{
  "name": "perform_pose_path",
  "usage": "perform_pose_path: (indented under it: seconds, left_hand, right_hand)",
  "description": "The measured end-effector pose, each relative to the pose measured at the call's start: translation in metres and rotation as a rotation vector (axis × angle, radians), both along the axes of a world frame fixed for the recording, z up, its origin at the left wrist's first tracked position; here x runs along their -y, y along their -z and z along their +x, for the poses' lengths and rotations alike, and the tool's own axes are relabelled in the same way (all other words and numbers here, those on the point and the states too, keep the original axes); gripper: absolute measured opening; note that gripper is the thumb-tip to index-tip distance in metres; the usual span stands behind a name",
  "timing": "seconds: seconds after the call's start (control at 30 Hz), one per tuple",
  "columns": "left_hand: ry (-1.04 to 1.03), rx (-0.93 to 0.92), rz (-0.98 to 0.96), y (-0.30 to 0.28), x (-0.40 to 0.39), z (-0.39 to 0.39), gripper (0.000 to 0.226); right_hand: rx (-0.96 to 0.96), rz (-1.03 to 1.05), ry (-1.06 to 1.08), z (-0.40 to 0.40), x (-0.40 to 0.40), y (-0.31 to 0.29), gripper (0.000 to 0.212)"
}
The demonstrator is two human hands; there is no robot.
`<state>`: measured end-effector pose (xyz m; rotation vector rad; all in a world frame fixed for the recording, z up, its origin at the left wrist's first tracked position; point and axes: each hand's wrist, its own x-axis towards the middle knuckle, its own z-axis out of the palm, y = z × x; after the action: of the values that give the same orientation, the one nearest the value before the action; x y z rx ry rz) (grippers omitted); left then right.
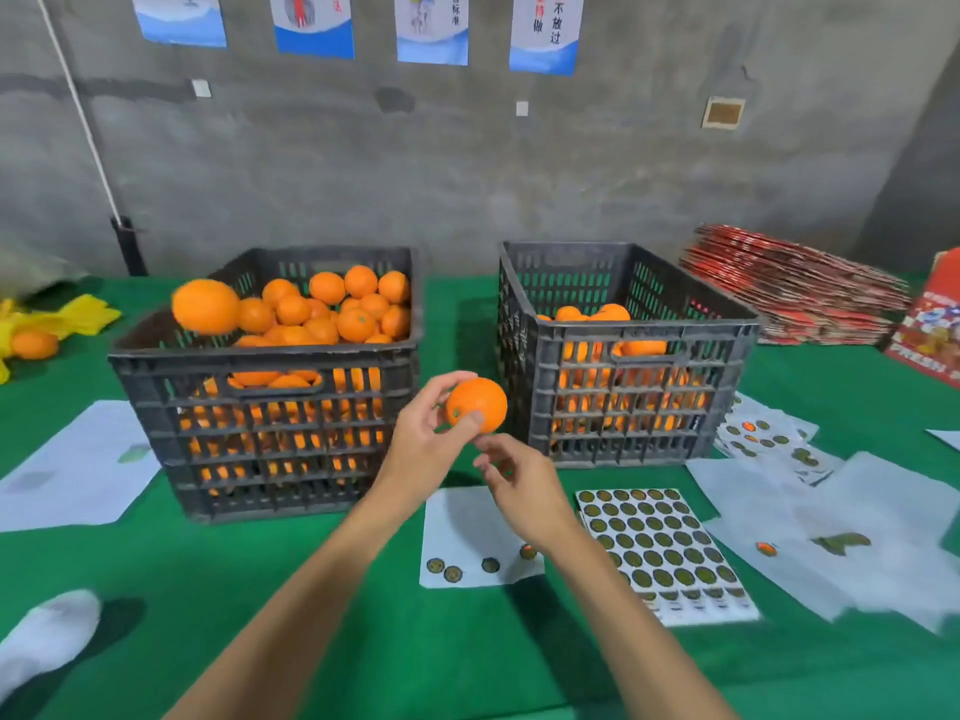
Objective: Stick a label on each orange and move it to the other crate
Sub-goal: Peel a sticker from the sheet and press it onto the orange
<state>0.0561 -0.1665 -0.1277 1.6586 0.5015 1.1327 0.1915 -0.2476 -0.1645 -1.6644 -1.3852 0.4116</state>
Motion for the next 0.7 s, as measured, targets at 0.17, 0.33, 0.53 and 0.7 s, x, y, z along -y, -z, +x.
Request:
perform_pose_path:
  seconds: [0.17, 0.33, 0.53, 0.7]
  left_hand:
    - [0.005, -0.027, -0.189, 0.066, 0.010, -0.013, 0.043]
    - [-0.035, -0.073, -0.381, 0.105, 0.007, -0.019, 0.027]
    - [-0.083, -0.136, -0.558, 0.136, 0.002, -0.019, 0.019]
    - [-0.073, -0.111, -0.624, 0.138, -0.002, -0.020, 0.032]
  right_hand:
    - [0.011, -0.077, 0.019, -0.012, 0.009, 0.031, 0.016]
    - [0.198, -0.297, 0.007, -0.018, 0.014, 0.060, 0.024]
    - [0.411, -0.356, -0.099, -0.023, 0.028, 0.077, 0.049]
    - [0.406, -0.261, -0.120, -0.027, 0.031, 0.077, 0.027]
